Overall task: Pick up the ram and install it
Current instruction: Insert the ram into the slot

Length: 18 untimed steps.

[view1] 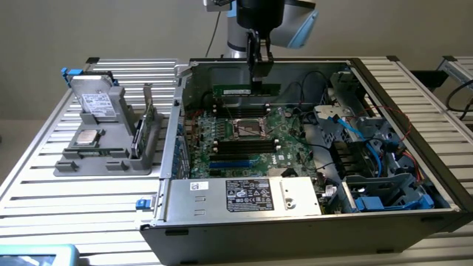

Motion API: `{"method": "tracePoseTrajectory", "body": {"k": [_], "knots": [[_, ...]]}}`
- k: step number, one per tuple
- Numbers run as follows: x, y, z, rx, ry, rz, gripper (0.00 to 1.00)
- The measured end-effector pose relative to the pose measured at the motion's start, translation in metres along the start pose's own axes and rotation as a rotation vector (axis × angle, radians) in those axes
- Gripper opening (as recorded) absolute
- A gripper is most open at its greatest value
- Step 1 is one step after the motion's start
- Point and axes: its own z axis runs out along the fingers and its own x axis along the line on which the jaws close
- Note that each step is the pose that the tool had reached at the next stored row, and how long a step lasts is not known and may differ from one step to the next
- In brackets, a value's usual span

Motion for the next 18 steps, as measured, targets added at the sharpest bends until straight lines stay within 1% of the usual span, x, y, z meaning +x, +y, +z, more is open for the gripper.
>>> {"method": "tracePoseTrajectory", "body": {"k": [5, 8, 10, 13, 14, 16, 18], "knots": [[-0.001, 0.0002, 0.0091, 0.0, 0.0, 0.0, 0.13], [-0.001, 0.0004, 0.0146, 0.0001, -0.0015, 0.0, 0.13], [-0.001, 0.0005, 0.0182, 0.0001, -0.004, 0.0, 0.13], [-0.002, 0.0006, 0.0235, 0.0004, -0.0111, 0.0, 0.13], [-0.002, 0.0006, 0.0254, 0.0006, -0.0126, 0.0, 0.13], [0.001, 0.0007, 0.0292, 0.0006, -0.0138, 0.0, 0.13], [0.003, 0.001, 0.033, 0.0006, -0.0137, 0.0, 0.13]]}}
